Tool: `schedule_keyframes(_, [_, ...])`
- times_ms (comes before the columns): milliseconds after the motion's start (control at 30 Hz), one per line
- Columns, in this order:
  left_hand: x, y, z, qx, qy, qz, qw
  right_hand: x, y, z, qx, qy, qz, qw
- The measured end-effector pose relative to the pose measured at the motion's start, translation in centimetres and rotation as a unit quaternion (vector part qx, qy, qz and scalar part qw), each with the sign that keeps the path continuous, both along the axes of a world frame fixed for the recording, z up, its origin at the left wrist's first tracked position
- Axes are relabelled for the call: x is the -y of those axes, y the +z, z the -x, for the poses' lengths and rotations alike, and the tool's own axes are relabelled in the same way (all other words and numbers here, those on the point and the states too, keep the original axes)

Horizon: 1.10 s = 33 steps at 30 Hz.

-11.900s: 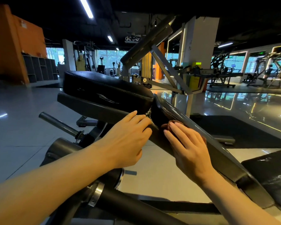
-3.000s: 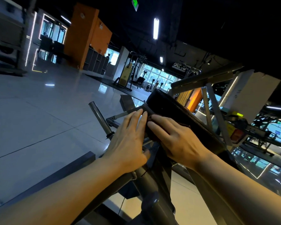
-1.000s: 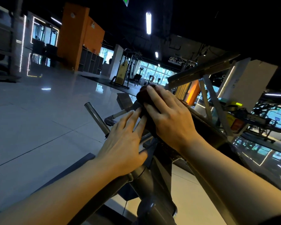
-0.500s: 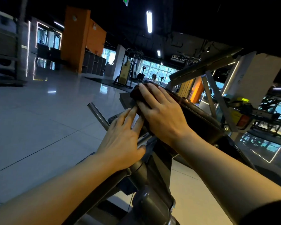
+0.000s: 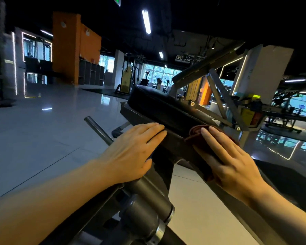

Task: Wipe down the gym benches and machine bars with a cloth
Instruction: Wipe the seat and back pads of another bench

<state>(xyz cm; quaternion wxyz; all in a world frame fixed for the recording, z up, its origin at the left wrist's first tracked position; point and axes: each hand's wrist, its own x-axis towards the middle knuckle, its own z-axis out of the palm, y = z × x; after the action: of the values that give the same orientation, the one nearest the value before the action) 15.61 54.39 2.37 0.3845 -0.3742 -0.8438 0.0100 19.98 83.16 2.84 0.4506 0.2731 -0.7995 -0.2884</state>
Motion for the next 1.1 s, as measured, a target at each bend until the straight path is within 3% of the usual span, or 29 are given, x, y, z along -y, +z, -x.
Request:
schedule_keyframes(333, [0.0, -0.5, -0.1, 0.052, 0.023, -0.037, 0.998, 8.0, 2.6, 3.3, -0.018, 0.087, 0.046, 0.995])
schedule_keyframes(667, [0.0, -0.8, 0.0, 0.014, 0.065, -0.016, 0.998, 0.5, -0.5, -0.5, 0.009, -0.019, 0.041, 0.999])
schedule_keyframes(833, [-0.3, -0.7, -0.2, 0.008, 0.073, -0.022, 0.997, 3.2, 0.1, 0.5, -0.026, 0.027, 0.068, 0.997])
schedule_keyframes(1100, [-0.4, -0.6, -0.8, 0.06, 0.145, -0.156, 0.975, 11.4, 3.6, 4.3, -0.015, 0.06, 0.032, 0.998])
